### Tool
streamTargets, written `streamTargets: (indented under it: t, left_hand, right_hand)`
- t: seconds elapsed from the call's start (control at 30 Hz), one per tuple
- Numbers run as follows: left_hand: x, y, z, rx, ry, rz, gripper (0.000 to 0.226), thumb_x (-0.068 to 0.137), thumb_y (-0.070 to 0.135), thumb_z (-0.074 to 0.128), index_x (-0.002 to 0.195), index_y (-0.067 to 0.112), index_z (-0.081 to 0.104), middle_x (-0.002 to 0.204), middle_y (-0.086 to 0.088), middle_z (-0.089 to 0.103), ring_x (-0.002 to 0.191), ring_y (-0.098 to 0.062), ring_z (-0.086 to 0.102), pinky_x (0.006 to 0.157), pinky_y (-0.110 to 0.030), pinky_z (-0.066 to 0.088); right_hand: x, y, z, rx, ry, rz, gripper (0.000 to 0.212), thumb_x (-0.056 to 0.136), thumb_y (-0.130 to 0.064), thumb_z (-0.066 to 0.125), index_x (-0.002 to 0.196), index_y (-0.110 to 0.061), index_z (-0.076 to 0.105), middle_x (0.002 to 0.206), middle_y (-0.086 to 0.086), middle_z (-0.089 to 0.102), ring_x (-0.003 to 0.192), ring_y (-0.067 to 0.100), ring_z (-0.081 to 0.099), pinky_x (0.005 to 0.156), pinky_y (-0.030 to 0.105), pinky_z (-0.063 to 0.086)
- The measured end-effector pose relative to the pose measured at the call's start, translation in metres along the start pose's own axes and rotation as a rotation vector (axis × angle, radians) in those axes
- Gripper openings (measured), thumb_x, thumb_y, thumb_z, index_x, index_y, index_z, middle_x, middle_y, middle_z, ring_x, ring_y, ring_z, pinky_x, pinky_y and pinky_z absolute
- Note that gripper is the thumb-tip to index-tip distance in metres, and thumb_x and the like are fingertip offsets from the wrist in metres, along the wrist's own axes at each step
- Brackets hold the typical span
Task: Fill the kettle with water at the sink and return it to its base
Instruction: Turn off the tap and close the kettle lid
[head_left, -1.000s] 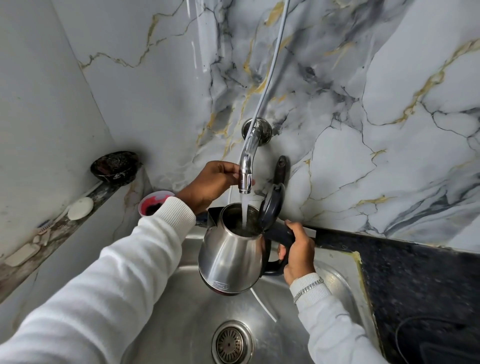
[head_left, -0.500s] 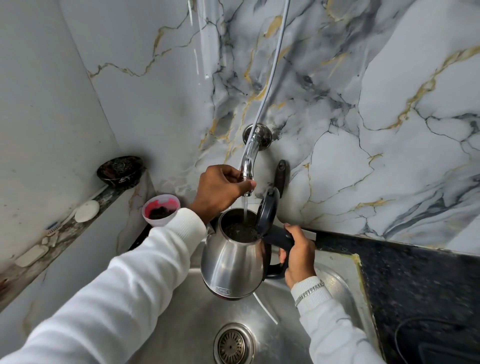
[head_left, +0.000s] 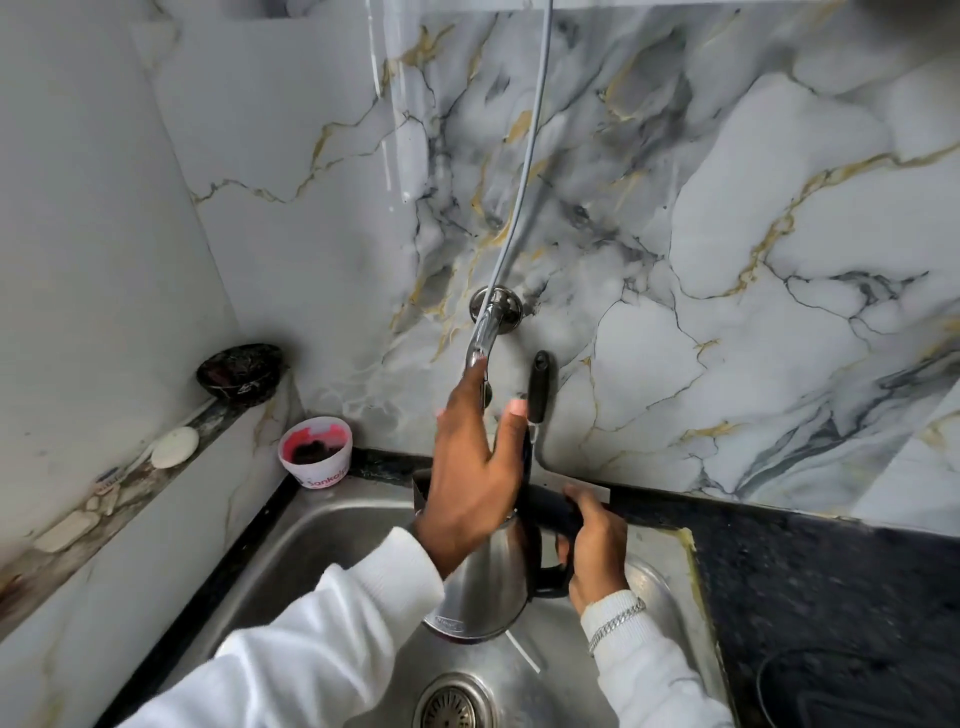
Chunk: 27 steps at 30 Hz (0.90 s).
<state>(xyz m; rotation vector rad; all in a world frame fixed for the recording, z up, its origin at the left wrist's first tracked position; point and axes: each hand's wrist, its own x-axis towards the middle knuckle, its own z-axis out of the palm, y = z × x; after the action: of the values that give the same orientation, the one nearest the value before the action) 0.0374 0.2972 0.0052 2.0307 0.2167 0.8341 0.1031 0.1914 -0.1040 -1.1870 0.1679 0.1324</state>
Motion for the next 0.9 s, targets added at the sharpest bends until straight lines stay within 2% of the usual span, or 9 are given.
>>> streamTargets:
  t: [0.13, 0.27, 0.37, 0.47, 0.63, 0.73, 0.8, 0.87, 0.9]
  left_hand:
    - [-0.007, 0.001, 0.003, 0.175, -0.122, 0.052, 0.044, 0.091, 0.016, 0.049, 0.134, 0.007, 0.054, 0.149, -0.012, 0.048, 0.138, -0.023, 0.045, 0.114, -0.032, 0.036]
    - [-0.015, -0.011, -0.006, 0.314, -0.088, -0.011, 0.042, 0.088, 0.002, 0.045, 0.128, 0.003, 0.057, 0.136, -0.016, 0.060, 0.126, -0.033, 0.054, 0.108, -0.034, 0.036]
    - [-0.033, -0.023, -0.007, 0.545, -0.172, -0.002, 0.042, 0.097, 0.018, 0.038, 0.136, 0.011, 0.051, 0.138, -0.009, 0.059, 0.136, -0.027, 0.045, 0.119, -0.047, 0.020]
    - [-0.047, -0.020, -0.007, 0.616, -0.191, -0.008, 0.054, 0.097, 0.040, 0.025, 0.143, 0.017, 0.044, 0.149, -0.004, 0.049, 0.148, -0.022, 0.029, 0.123, -0.051, 0.002]
    - [-0.067, 0.005, -0.010, 0.684, -0.168, -0.010, 0.079, 0.087, 0.061, 0.009, 0.146, 0.017, 0.039, 0.152, -0.004, 0.045, 0.152, -0.024, 0.017, 0.121, -0.054, -0.006]
    - [-0.077, 0.011, -0.017, 0.562, -0.254, -0.028, 0.072, 0.093, 0.060, 0.020, 0.153, 0.019, 0.023, 0.161, -0.003, 0.029, 0.154, -0.021, 0.005, 0.120, -0.054, -0.009]
    - [-0.085, 0.017, -0.030, 0.287, -0.165, -0.074, 0.065, 0.099, 0.048, 0.033, 0.154, 0.016, 0.018, 0.164, -0.006, 0.020, 0.154, -0.020, 0.007, 0.123, -0.045, -0.001]
    - [-0.093, 0.020, -0.043, 0.035, -0.010, -0.199, 0.058, 0.101, 0.037, 0.037, 0.151, 0.009, 0.027, 0.161, -0.011, 0.028, 0.151, -0.024, 0.020, 0.125, -0.039, 0.012]
    - [-0.096, 0.021, -0.048, -0.047, 0.016, -0.288, 0.055, 0.101, 0.038, 0.036, 0.146, 0.007, 0.037, 0.157, -0.014, 0.037, 0.147, -0.027, 0.030, 0.124, -0.041, 0.018]
  right_hand:
    - [-0.010, -0.003, -0.007, -0.020, 0.008, 0.002, 0.032, 0.080, -0.017, 0.064, 0.050, -0.009, 0.057, 0.039, 0.004, 0.039, 0.029, 0.016, 0.032, 0.034, 0.019, 0.020]
    - [-0.018, -0.008, -0.015, 0.007, 0.029, 0.025, 0.029, 0.078, -0.017, 0.067, 0.052, -0.008, 0.057, 0.038, 0.005, 0.039, 0.029, 0.017, 0.032, 0.034, 0.019, 0.020]
    - [-0.024, -0.013, -0.021, 0.031, 0.053, 0.025, 0.028, 0.078, -0.018, 0.067, 0.055, -0.006, 0.058, 0.038, 0.004, 0.039, 0.029, 0.017, 0.030, 0.034, 0.020, 0.019]
    - [-0.033, -0.020, -0.026, 0.029, 0.045, 0.009, 0.031, 0.078, -0.019, 0.067, 0.052, -0.007, 0.056, 0.039, 0.006, 0.041, 0.030, 0.018, 0.032, 0.034, 0.021, 0.020]
    - [-0.052, -0.035, -0.033, 0.039, 0.014, -0.036, 0.035, 0.073, -0.023, 0.069, 0.041, -0.015, 0.056, 0.041, 0.004, 0.045, 0.031, 0.017, 0.035, 0.034, 0.021, 0.023]
    - [-0.062, -0.045, -0.042, -0.003, 0.013, -0.053, 0.031, 0.073, -0.023, 0.069, 0.046, -0.014, 0.056, 0.041, 0.004, 0.045, 0.031, 0.017, 0.035, 0.035, 0.020, 0.023]
    - [-0.074, -0.054, -0.050, -0.014, -0.004, -0.071, 0.031, 0.073, -0.023, 0.069, 0.047, -0.011, 0.057, 0.040, 0.004, 0.044, 0.030, 0.016, 0.035, 0.035, 0.020, 0.023]
    - [-0.085, -0.063, -0.060, -0.053, -0.010, -0.086, 0.029, 0.072, -0.027, 0.069, 0.053, -0.008, 0.059, 0.039, 0.003, 0.043, 0.031, 0.016, 0.034, 0.035, 0.021, 0.024]
    - [-0.089, -0.068, -0.064, -0.062, -0.015, -0.095, 0.028, 0.070, -0.029, 0.069, 0.055, -0.007, 0.059, 0.039, 0.002, 0.043, 0.032, 0.016, 0.034, 0.035, 0.021, 0.024]
